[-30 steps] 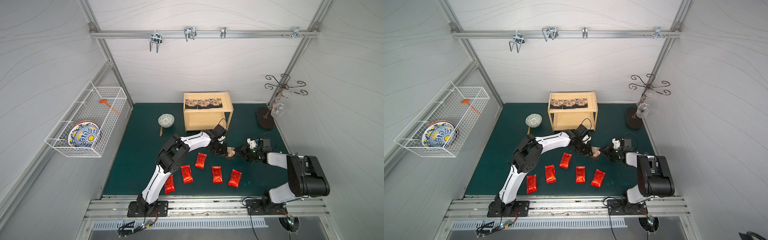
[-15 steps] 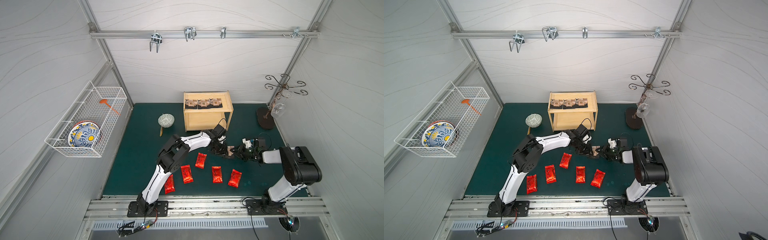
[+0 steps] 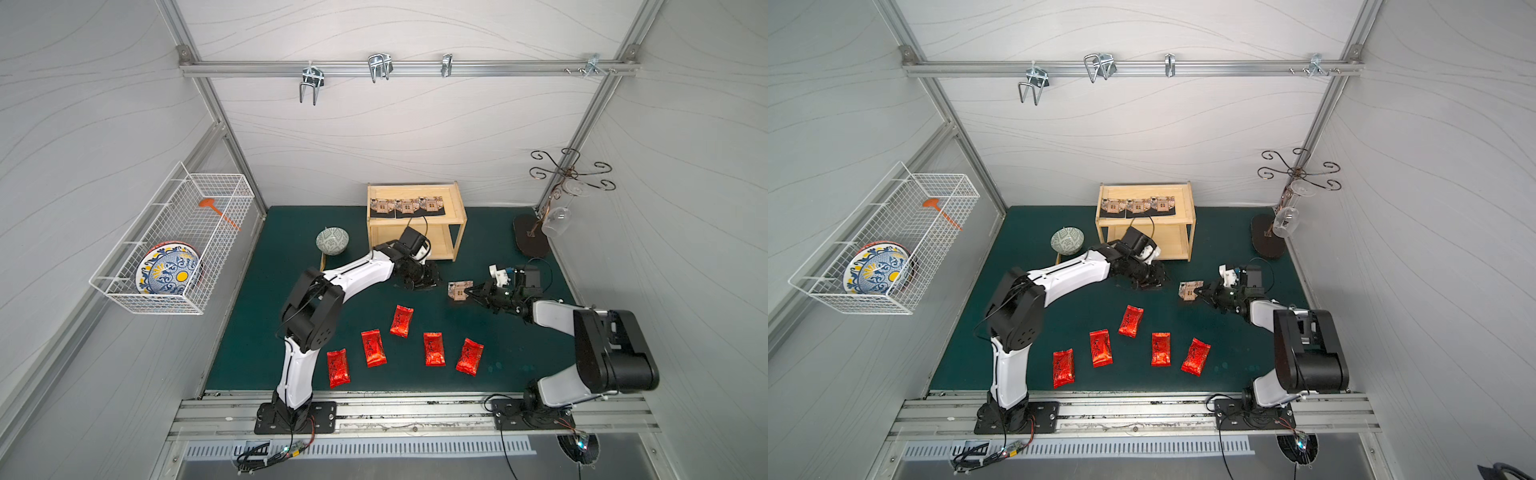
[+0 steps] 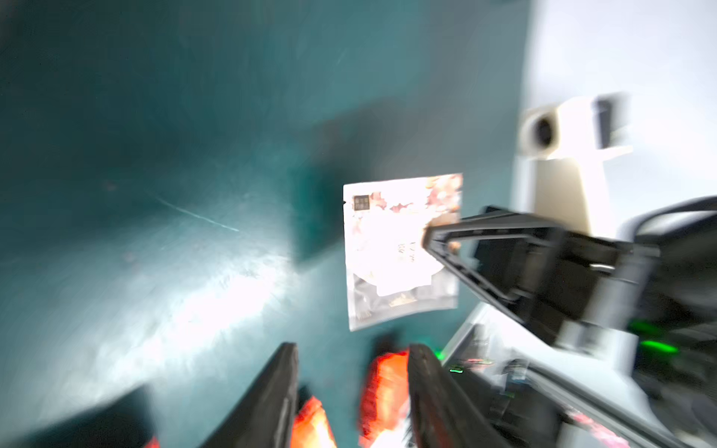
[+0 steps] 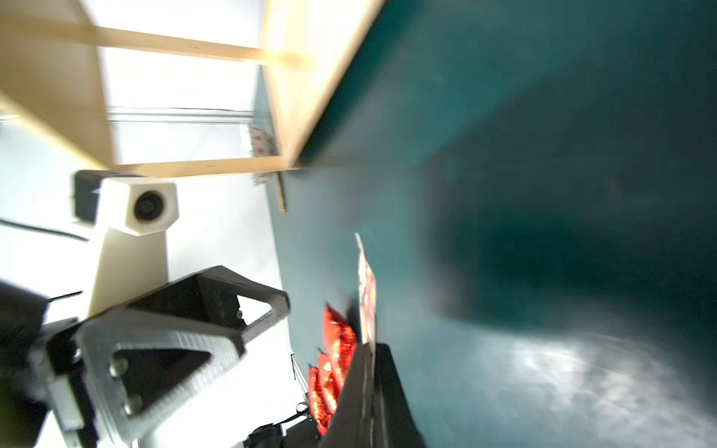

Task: Place the tea bags on the shelf by color
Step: Pick up the tea bag from the center of the board.

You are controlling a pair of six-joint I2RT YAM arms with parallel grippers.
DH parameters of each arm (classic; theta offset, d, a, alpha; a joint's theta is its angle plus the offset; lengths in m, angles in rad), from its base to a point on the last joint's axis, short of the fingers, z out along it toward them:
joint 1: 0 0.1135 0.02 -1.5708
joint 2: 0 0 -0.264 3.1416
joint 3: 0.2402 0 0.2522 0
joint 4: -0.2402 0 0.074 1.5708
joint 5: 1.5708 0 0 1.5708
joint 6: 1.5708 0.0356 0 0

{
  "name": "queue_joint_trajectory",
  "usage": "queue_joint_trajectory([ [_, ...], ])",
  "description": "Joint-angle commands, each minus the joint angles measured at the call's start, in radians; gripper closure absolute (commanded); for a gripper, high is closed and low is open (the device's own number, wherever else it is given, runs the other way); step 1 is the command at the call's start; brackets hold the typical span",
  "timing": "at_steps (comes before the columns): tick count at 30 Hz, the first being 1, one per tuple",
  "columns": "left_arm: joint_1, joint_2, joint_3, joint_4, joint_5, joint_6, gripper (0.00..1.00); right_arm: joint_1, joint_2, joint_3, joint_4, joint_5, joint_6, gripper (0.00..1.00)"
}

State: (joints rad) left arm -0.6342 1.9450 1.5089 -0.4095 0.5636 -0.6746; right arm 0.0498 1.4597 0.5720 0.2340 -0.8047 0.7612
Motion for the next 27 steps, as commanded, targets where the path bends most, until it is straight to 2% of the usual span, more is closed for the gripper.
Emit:
queue_joint_trajectory([
  [1, 0.071, -0.098, -0.081, 0.155, 0.149, -0.071, 0.39, -0.007, -0.069, 0.05, -0.051, -0.139, -0.043, 1.0],
  [5, 0.116, -0.153, -0.181, 0.408, 0.267, -0.21, 0.32, 0.048, -0.089, 0.088, 0.043, -0.193, 0.038, 1.0],
  [9, 0.115, -0.149, -0.193, 0.505, 0.315, -0.262, 0.32, 0.125, -0.065, 0.159, 0.068, -0.212, 0.066, 1.0],
  [13, 0.115, -0.15, -0.207, 0.521, 0.327, -0.264, 0.34, 0.151, -0.046, 0.189, 0.128, -0.222, 0.116, 1.0],
  [17, 0.115, -0.157, -0.226, 0.571, 0.342, -0.29, 0.44, 0.182, -0.028, 0.226, 0.108, -0.218, 0.109, 1.0],
  [23, 0.128, -0.187, -0.259, 0.604, 0.342, -0.302, 0.67, 0.194, 0.004, 0.251, 0.091, -0.218, 0.096, 1.0],
  [27, 0.148, -0.207, -0.281, 0.604, 0.332, -0.298, 0.78, 0.193, 0.011, 0.262, 0.073, -0.22, 0.08, 1.0],
])
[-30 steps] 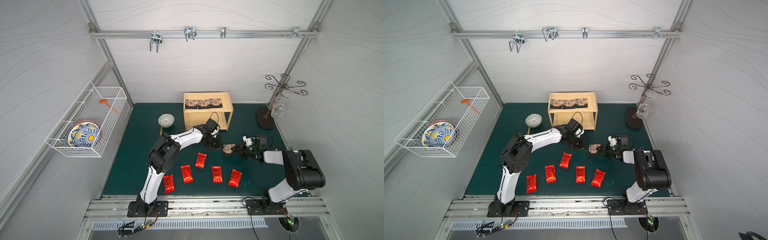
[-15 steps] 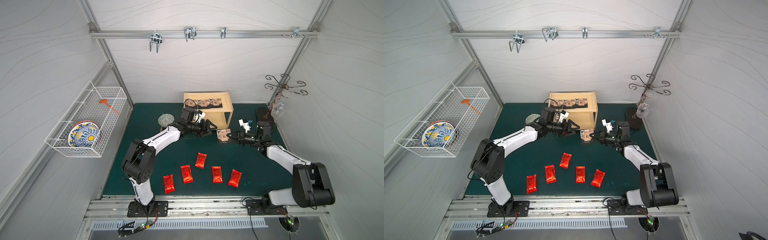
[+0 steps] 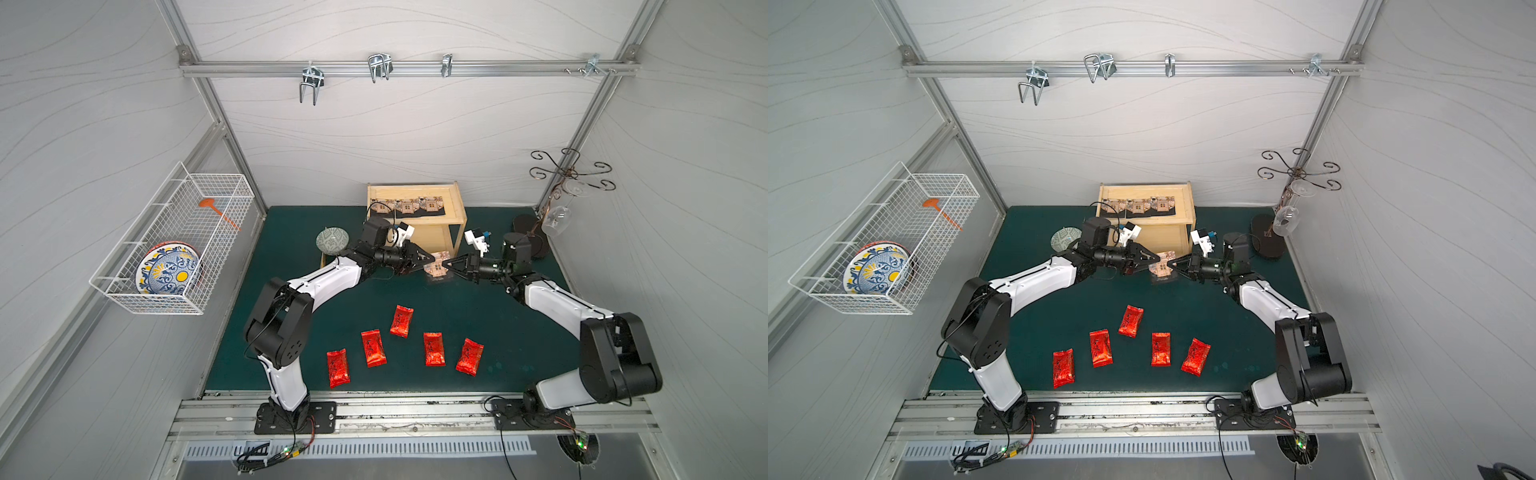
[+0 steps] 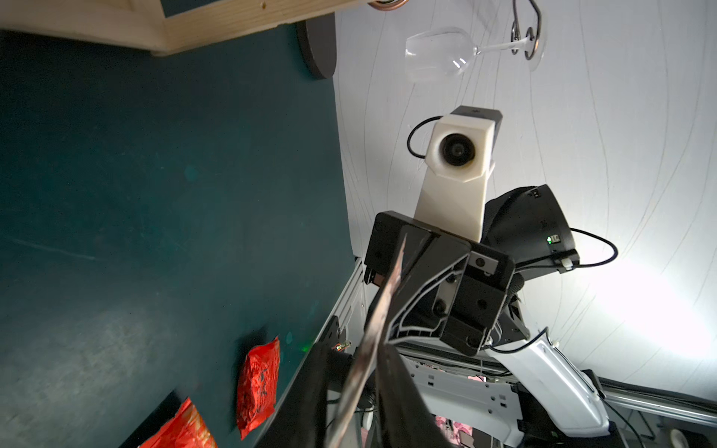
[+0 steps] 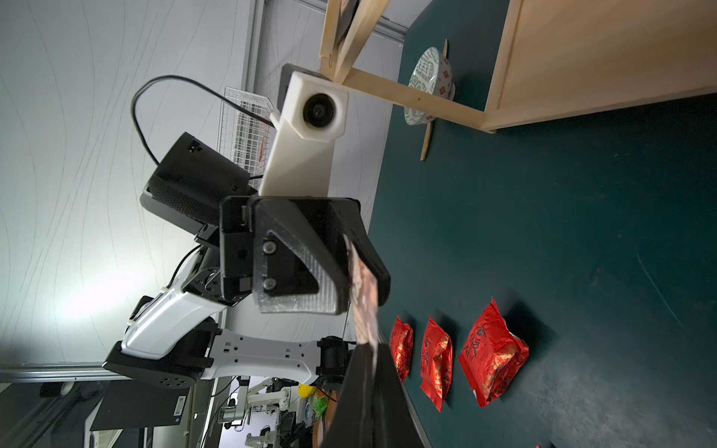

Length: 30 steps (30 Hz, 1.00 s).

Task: Place the tea bags on the shelf by color
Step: Pick up the tea bag from the center of the board.

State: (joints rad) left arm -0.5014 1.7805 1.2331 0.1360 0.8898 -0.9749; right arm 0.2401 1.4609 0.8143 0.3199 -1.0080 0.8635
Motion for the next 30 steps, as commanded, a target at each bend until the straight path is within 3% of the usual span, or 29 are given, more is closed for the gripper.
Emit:
queue_joint_trajectory([
  [1, 0.018, -0.045, -0.007, 0.057, 0.005, 0.002, 0.79, 0.003, 0.011, 0.025, -0.018, -0.017, -0.024, 1.0],
  [8, 0.02, -0.047, 0.0, 0.055, -0.002, 0.007, 0.94, 0.004, 0.014, 0.05, -0.042, -0.019, -0.034, 0.98],
  [10, 0.021, -0.048, 0.003, 0.066, -0.003, -0.005, 1.0, 0.004, 0.006, 0.054, -0.048, -0.012, -0.023, 0.88],
  [12, 0.021, -0.048, 0.005, 0.081, -0.006, -0.021, 1.0, 0.004, -0.008, 0.052, -0.066, 0.017, -0.002, 0.75],
  [14, 0.021, -0.051, 0.004, 0.111, -0.016, -0.048, 1.0, 0.003, -0.034, 0.037, -0.072, 0.06, 0.038, 0.68],
  [15, 0.021, -0.052, 0.001, 0.134, -0.022, -0.07, 1.0, 0.004, -0.054, 0.021, -0.082, 0.104, 0.071, 0.61],
  [19, 0.021, -0.046, -0.008, 0.276, -0.05, -0.183, 1.0, 0.015, -0.193, -0.126, 0.024, 0.321, 0.267, 0.48],
  [22, 0.021, -0.031, -0.007, 0.394, -0.072, -0.251, 1.0, 0.052, -0.295, -0.185, 0.041, 0.464, 0.326, 0.38],
  [30, 0.021, -0.002, 0.011, 0.507, -0.108, -0.339, 1.0, 0.1, -0.327, -0.176, 0.119, 0.548, 0.399, 0.36],
])
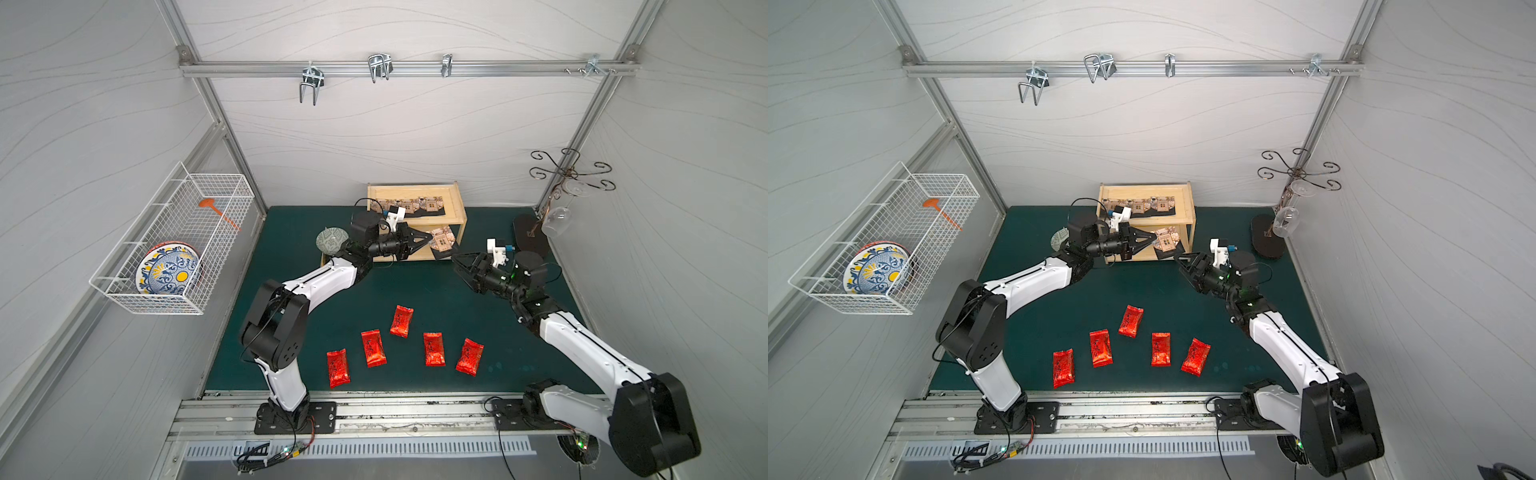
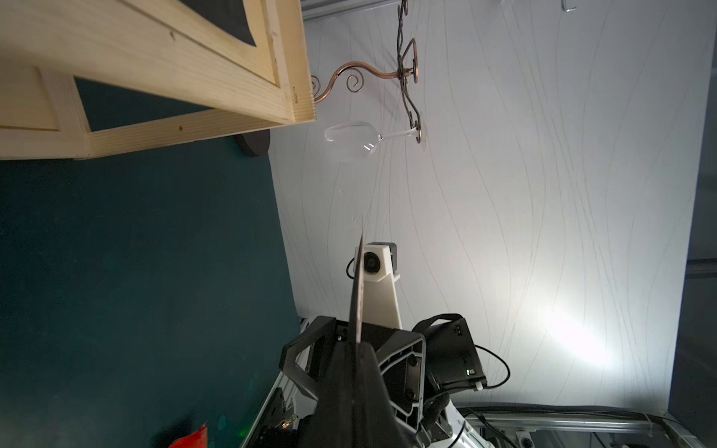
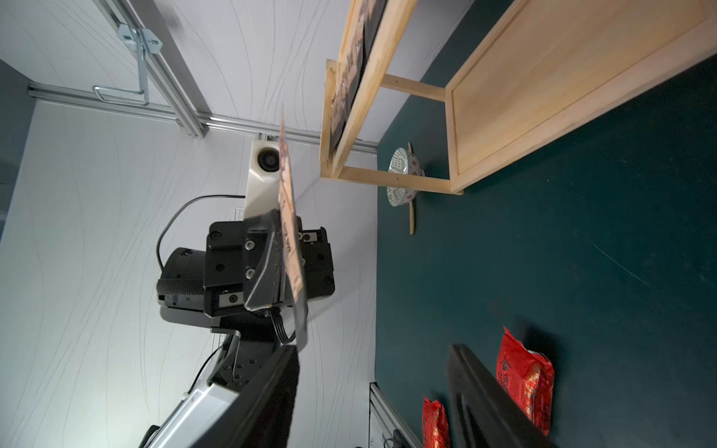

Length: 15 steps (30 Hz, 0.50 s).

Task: Place the tea bags on the shelf by color
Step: Pick up the tea bag from the center of the board.

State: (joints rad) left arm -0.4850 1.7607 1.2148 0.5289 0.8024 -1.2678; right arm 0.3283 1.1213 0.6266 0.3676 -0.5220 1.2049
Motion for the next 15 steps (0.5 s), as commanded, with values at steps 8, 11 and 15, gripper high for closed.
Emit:
queue_joint_trajectory([
  [8, 0.003, 0.016, 0.035, 0.123, -0.037, -0.049, 1.0, 0.064, 0.06, 0.035, 0.145, 0.088, 0.094, 0.52],
  [11, 0.004, 0.016, 0.029, 0.128, -0.04, -0.051, 1.0, 0.067, 0.055, 0.026, 0.158, 0.101, 0.1, 0.56],
  [15, 0.003, 0.018, 0.021, 0.137, -0.042, -0.056, 1.0, 0.069, 0.062, 0.03, 0.184, 0.113, 0.107, 0.56],
])
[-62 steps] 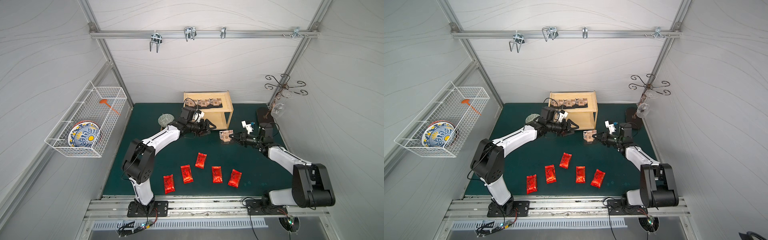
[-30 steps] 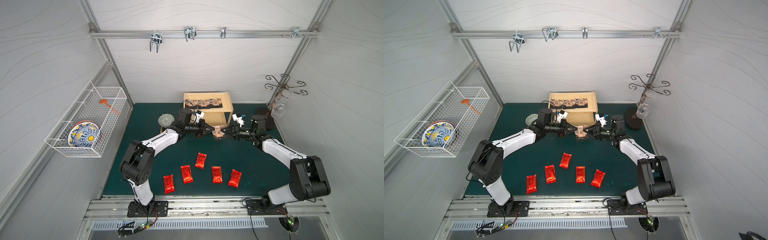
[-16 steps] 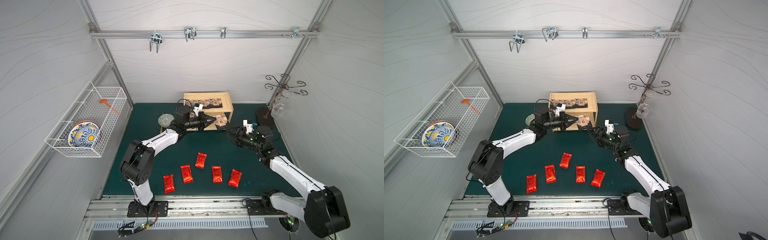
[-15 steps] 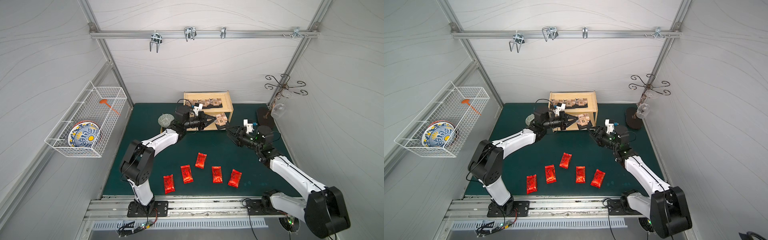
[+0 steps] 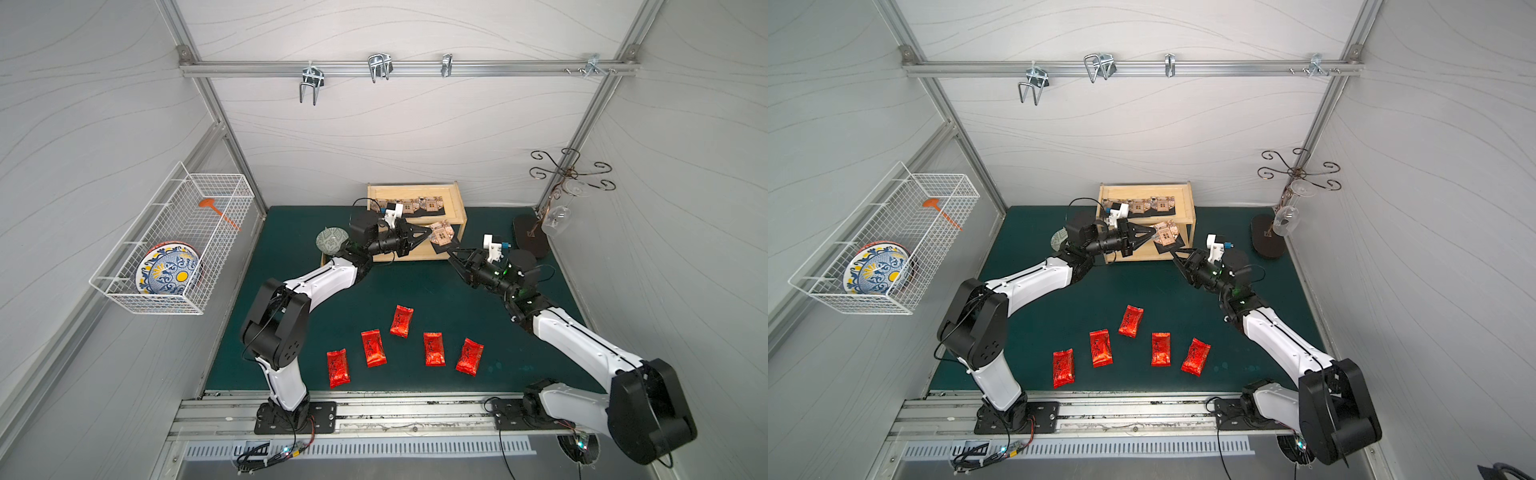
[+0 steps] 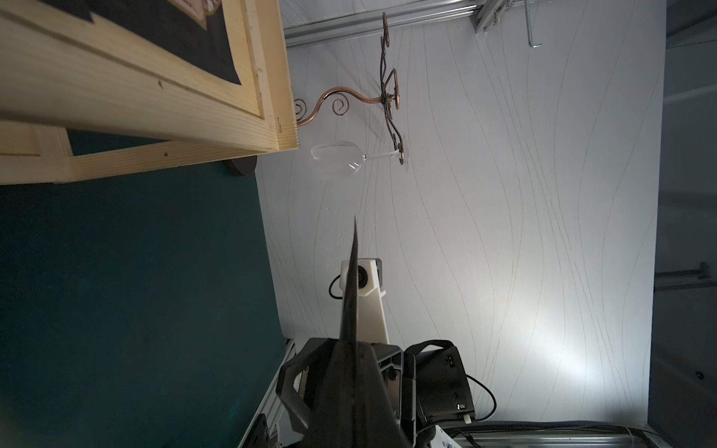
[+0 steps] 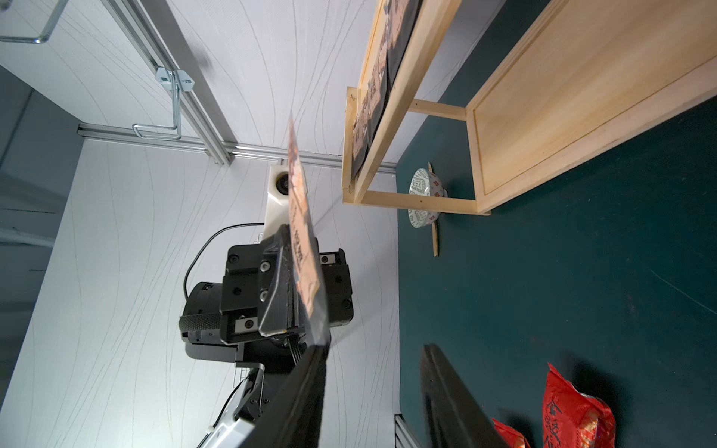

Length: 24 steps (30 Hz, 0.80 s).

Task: Place the tea bags on the shelf by color
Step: Pick up the tea bag from the center of the board.

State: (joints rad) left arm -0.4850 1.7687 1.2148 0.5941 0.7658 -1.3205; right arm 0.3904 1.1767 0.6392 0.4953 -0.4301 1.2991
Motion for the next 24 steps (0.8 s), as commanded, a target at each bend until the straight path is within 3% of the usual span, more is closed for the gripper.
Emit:
queue_joint_trajectory([
  [1, 0.003, 0.009, 0.02, 0.074, -0.006, -0.005, 1.0, 0.007, 0.012, 0.023, 0.064, 0.021, 0.014, 0.56],
  [11, 0.003, 0.009, 0.019, 0.075, -0.008, -0.009, 1.0, 0.036, 0.073, 0.083, 0.097, 0.021, 0.017, 0.57],
  [18, 0.003, 0.009, 0.008, 0.083, -0.007, -0.011, 1.0, 0.038, 0.055, 0.073, 0.083, 0.036, 0.006, 0.77],
  [24, 0.004, 0.009, 0.006, 0.083, -0.007, -0.013, 1.0, 0.03, 0.031, 0.059, 0.064, 0.045, -0.003, 0.84],
])
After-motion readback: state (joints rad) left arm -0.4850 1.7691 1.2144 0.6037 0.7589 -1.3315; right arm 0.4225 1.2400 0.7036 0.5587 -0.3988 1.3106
